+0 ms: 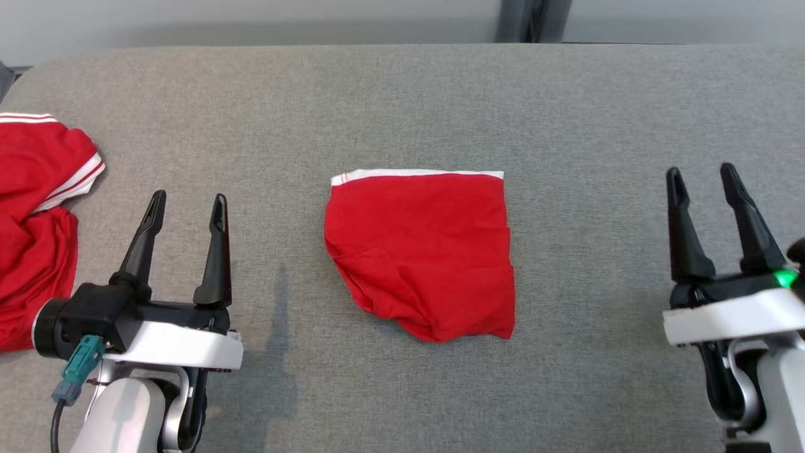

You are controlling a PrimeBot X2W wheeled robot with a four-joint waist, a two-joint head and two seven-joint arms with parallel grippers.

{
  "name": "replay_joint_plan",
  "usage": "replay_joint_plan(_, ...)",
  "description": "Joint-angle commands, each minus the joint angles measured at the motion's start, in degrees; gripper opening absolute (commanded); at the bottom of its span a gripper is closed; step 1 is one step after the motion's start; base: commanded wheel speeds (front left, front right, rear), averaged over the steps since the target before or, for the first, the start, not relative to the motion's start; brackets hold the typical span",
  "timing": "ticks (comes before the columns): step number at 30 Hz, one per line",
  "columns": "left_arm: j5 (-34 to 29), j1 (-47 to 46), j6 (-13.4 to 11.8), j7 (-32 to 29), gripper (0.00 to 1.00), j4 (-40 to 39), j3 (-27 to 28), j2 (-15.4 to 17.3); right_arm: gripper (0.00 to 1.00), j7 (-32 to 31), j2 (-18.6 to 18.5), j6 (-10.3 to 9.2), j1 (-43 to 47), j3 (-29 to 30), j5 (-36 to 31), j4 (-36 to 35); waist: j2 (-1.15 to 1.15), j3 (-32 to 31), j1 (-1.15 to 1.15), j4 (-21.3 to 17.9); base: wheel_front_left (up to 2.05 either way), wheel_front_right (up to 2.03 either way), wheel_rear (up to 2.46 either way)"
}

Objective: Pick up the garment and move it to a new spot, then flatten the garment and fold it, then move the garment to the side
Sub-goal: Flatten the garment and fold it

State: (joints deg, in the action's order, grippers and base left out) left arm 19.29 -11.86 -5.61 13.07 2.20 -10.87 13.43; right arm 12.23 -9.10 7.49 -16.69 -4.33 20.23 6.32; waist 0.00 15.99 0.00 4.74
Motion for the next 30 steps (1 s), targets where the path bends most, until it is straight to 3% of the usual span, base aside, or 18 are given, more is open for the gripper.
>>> replay_joint_plan(1,0.12,0.76,-0.29,-0.34,1.0,-0.69,0.14,0.52,1.0,-1.53,0.72,0.01,3.02,2.43,-1.92,-3.23,0.0,-0.51,0.0,-0.63,0.0,0.0,0.0)
replay_joint_plan(11,-0.02,1.78,-0.65,-1.41,1.0,-2.2,-0.42,1.49,1.0,-7.84,3.94,0.01,11.14,8.68,-5.92,-13.71,0.0,-0.46,0.0,-1.13,0.0,0.0,0.0)
replay_joint_plan(26,0.48,0.61,-0.7,-0.91,1.0,-1.59,-1.02,1.57,1.0,-10.49,4.48,0.01,10.9,9.42,-7.56,-15.23,0.0,0.15,0.0,-0.28,0.0,0.0,0.0)
replay_joint_plan(27,0.5,0.48,-0.69,-0.85,1.0,-1.54,-1.07,1.53,0.46,-10.67,4.5,0.01,10.71,9.31,-7.34,-15.08,0.0,0.22,0.0,-0.16,0.0,0.0,0.0)
replay_joint_plan(28,0.42,0.32,-0.68,-0.78,1.0,-1.51,-1.1,1.52,0.02,-10.98,4.37,0.01,10.48,9.04,-7.23,-14.83,0.0,0.35,0.0,-0.03,0.0,0.0,0.0)
replay_joint_plan(30,0.52,-0.02,-0.59,-0.79,1.0,-1.47,-1.18,1.45,0.0,-11.69,3.71,0.01,9.76,7.82,-6.94,-14.23,0.0,0.68,0.0,0.33,0.0,0.0,0.0)
